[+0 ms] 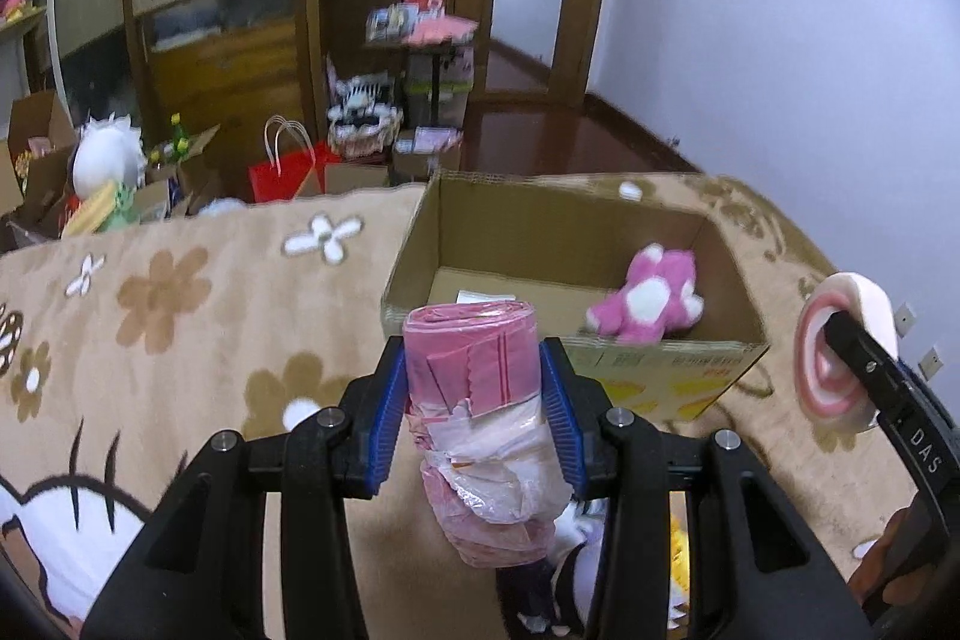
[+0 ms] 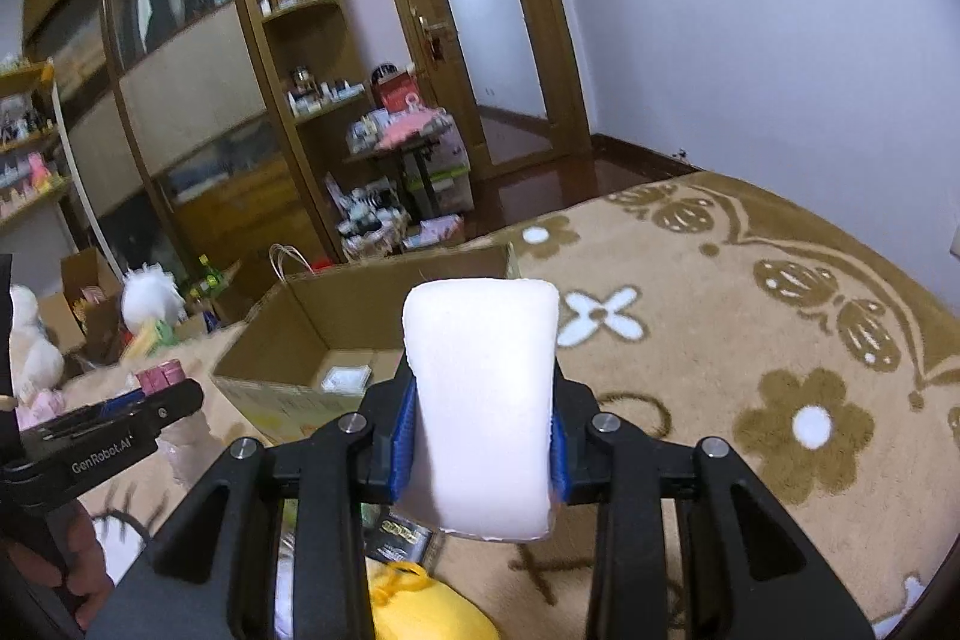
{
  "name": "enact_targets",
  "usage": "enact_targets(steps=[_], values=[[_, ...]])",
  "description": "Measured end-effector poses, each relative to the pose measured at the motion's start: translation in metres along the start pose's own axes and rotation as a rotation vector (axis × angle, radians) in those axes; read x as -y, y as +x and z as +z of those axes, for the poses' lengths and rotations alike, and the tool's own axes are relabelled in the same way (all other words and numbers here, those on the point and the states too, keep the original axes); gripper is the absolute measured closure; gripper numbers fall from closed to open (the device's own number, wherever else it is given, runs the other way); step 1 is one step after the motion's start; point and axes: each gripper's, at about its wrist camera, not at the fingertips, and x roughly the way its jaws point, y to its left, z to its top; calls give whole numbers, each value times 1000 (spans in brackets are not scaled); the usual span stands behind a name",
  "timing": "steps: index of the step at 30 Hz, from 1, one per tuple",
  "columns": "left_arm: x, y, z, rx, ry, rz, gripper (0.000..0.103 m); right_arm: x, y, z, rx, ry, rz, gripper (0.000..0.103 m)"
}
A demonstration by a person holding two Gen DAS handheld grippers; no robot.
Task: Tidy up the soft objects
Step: 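Lift the tissue roll and foam block and carry them over the box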
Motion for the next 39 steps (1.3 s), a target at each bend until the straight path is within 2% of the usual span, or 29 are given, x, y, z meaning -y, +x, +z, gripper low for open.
enact_targets(steps=[9, 13, 16, 20, 28, 31, 36, 39], values=[[13, -25, 33, 165, 25, -10, 61, -13, -5, 16, 73, -36, 28, 67], [9, -42, 46, 252, -28, -47, 61, -15, -2, 20, 83, -42, 33, 67], [10, -48, 63, 311, -37, -24, 61, -13, 4, 24, 89, -46, 34, 67], [9, -42, 84, 351, -46, -17, 61, -12, 13, 31, 104, -49, 42, 67], [11, -12, 94, 355, 0, 25, 61, -11, 39, 43, 111, -30, 90, 66], [9, 4, 92, 327, 1, 45, 61, -15, 49, 44, 106, -30, 110, 65], [5, 28, 84, 266, -8, 54, 61, -27, 61, 39, 87, -43, 208, 62], [2, 40, 78, 232, -19, 44, 61, -35, 71, 33, 49, -69, 188, 61]])
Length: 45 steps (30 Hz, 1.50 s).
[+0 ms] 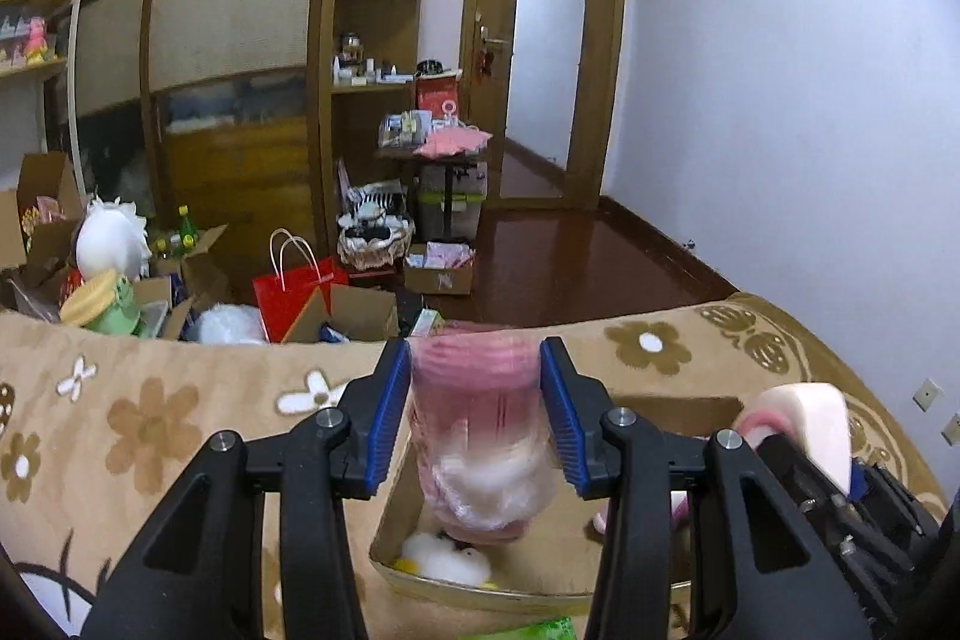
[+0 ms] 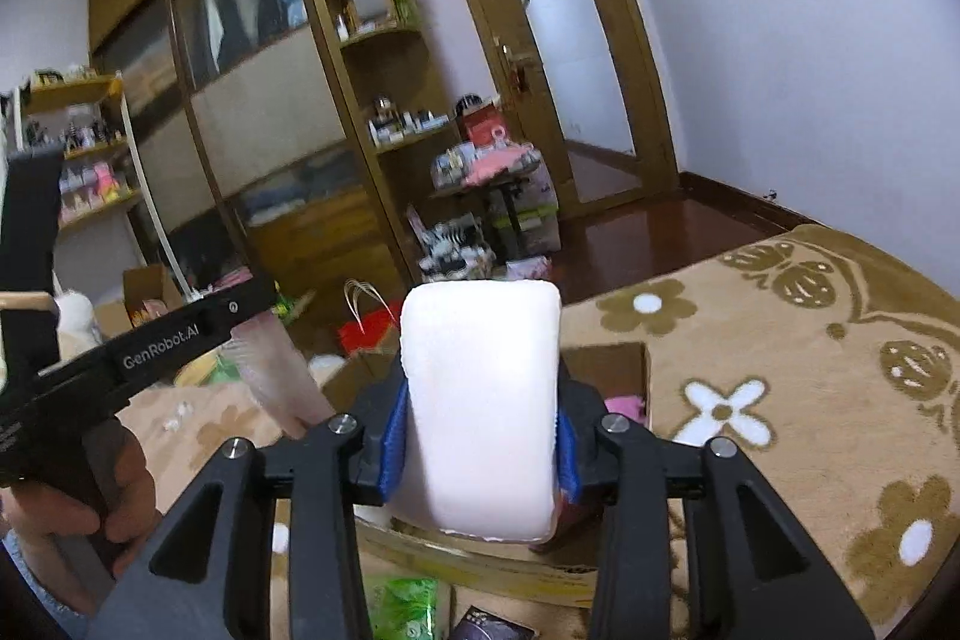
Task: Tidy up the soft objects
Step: 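Lift the tissue roll and foam block and carry them over the box, then open both tools to release the roll and foam block into the box, then move both tools back toward the yellow plush and white-haired doll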
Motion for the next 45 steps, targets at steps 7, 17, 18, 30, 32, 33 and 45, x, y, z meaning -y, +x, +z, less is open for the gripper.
enact_targets(steps=[7, 17, 18, 30, 32, 33, 45], values=[[0, 7, -10, -24, 19, 41, 30, 0, 15, -12, -77, -3, -33, 53], [15, -5, -21, -95, 117, 105, 7, 12, -17, -2, -9, 82, -49, 3], [15, -8, -22, -99, 120, 105, 6, 13, -21, -1, -9, 86, -57, 3], [16, -69, -22, -148, 116, 102, 0, 0, -71, 0, -25, 79, -120, 0], [16, -75, -25, -178, 114, 102, 0, -3, -76, 2, -30, 73, -130, 0], [16, -78, -27, -192, 113, 101, 0, -4, -78, 2, -33, 73, -131, 0], [3, -92, -58, -351, 52, 91, 0, -2, -100, -24, -123, 118, -154, 0]])
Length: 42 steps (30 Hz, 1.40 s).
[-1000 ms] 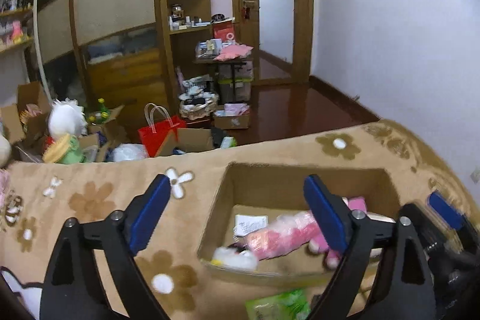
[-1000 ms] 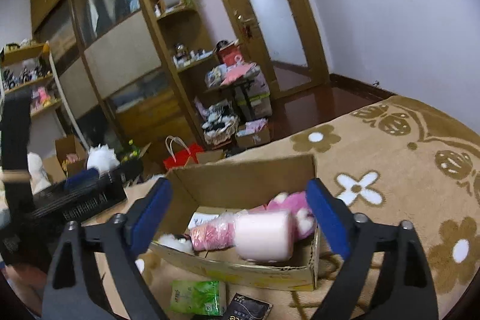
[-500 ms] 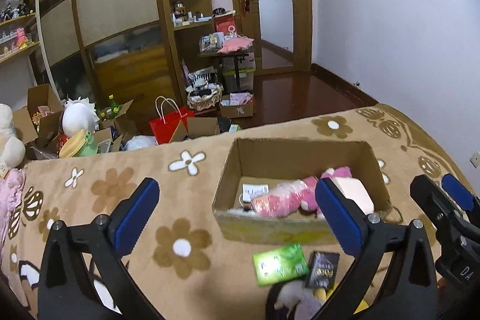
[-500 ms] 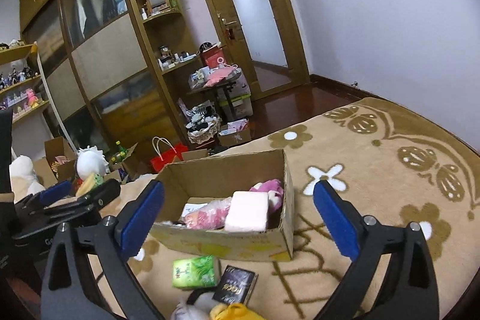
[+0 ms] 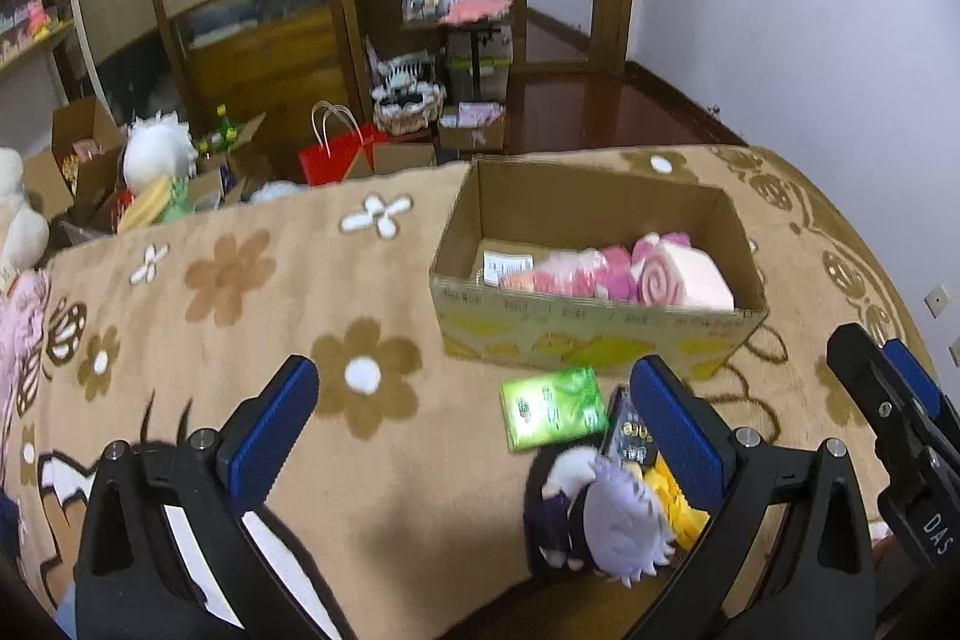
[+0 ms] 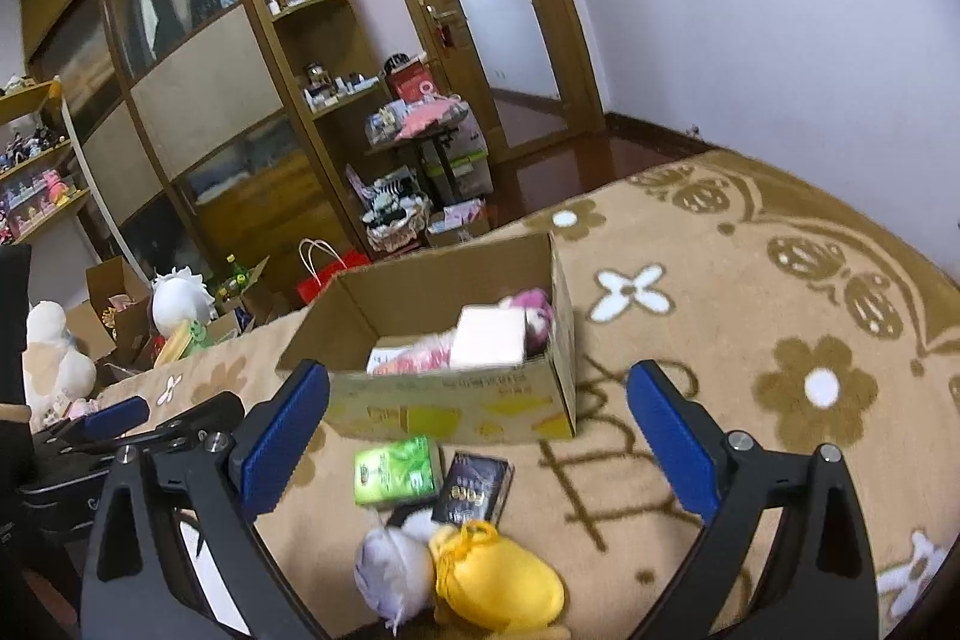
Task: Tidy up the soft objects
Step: 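Move both tools back toward the yellow plush and white-haired doll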
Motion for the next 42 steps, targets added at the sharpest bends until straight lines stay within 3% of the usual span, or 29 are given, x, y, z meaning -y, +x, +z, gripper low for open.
enact_targets(steps=[15, 26, 42], values=[[1, 37, -31, -168, -27, -43, 0, 22, 25, -44, -163, 41, -27, 0], [5, 51, -38, -222, -17, -64, 0, 22, 59, -84, -335, 12, -19, 0], [33, 72, -52, -310, 49, -151, 0, 28, 76, -108, -417, 57, 1, 0]])
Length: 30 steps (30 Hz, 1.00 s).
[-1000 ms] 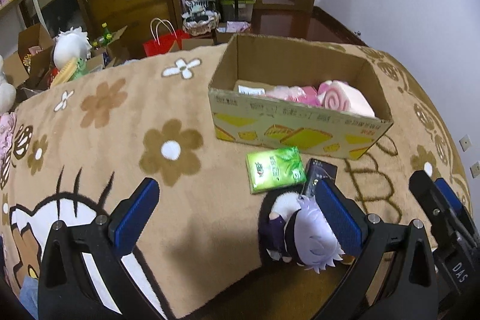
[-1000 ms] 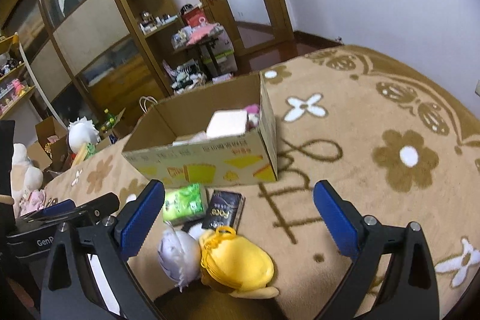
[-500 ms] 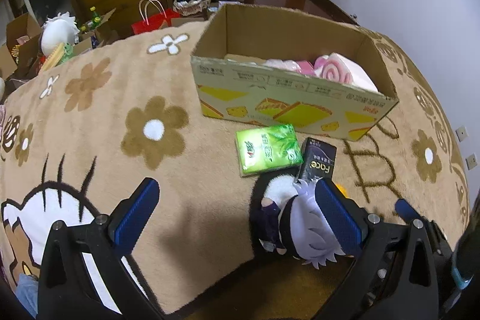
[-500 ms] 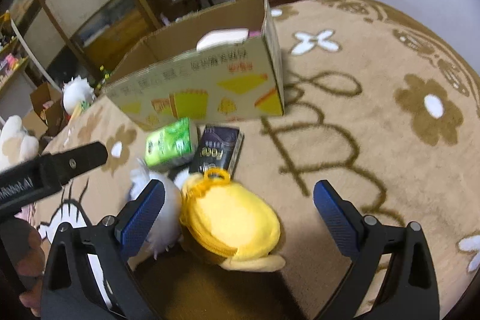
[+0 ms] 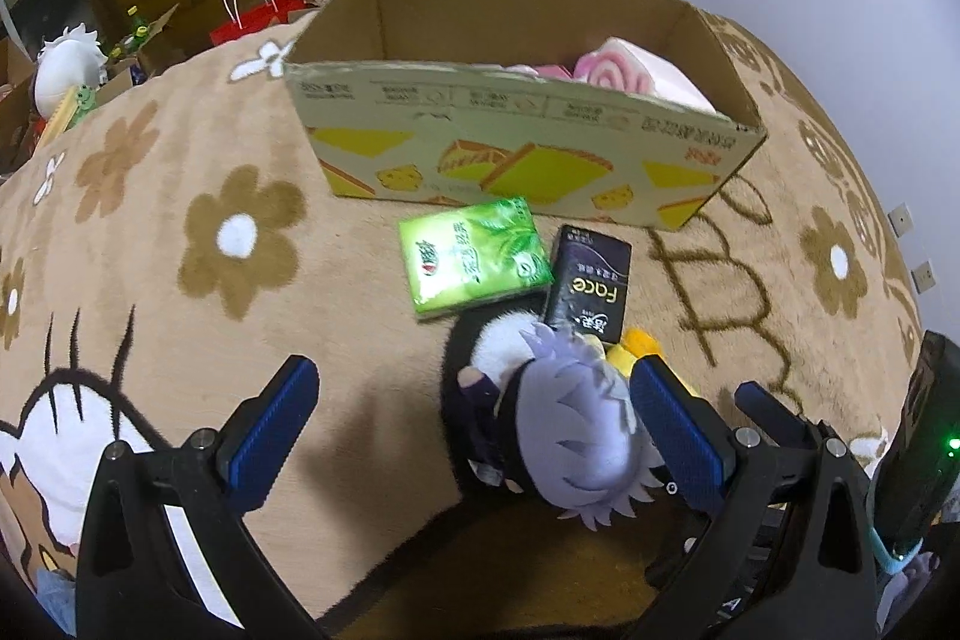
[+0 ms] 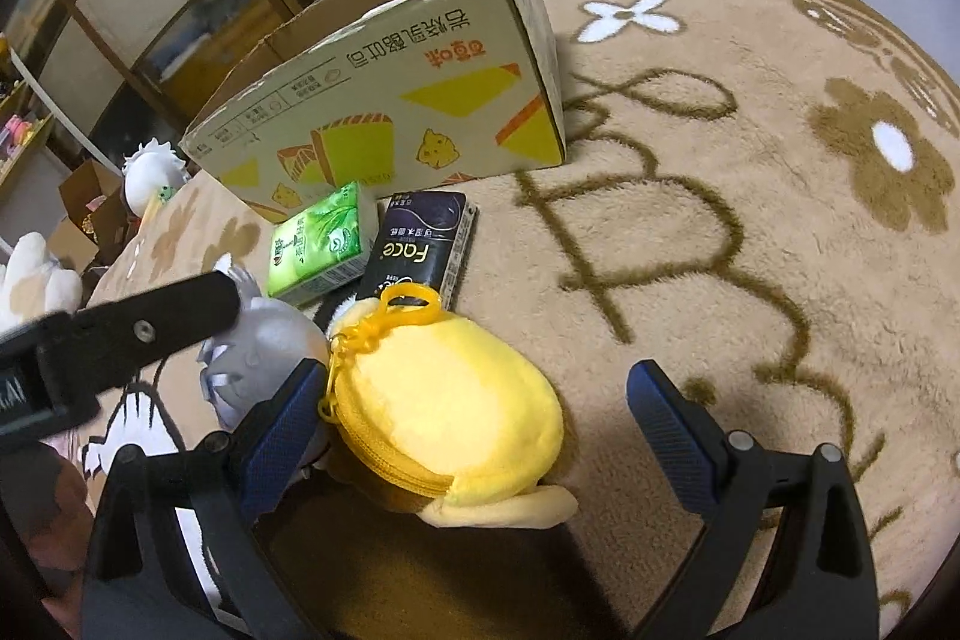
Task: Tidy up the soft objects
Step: 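Move both tools back toward the yellow plush and white-haired doll, then grasp the white-haired doll with the left tool while the right tool grasps the yellow plush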
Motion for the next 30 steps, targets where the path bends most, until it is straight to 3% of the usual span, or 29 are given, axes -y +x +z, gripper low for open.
enact_targets(steps=[8, 16, 21, 27, 30], values=[[13, 17, -5, -49, 32, -6, 0, 4, 3, 0, -6, 6, 10, 0], [8, 28, -8, -87, -1, 8, 1, -3, 9, -5, -30, -46, -6, 0], [7, 31, -9, -102, -16, -34, 16, -3, 11, -5, -41, -44, 4, 1], [18, 25, -11, -96, 22, -58, 43, -3, 18, -7, -76, -46, 9, 2], [20, 21, -11, -95, 37, -68, 51, -8, 18, -9, -65, -75, -6, 17]])
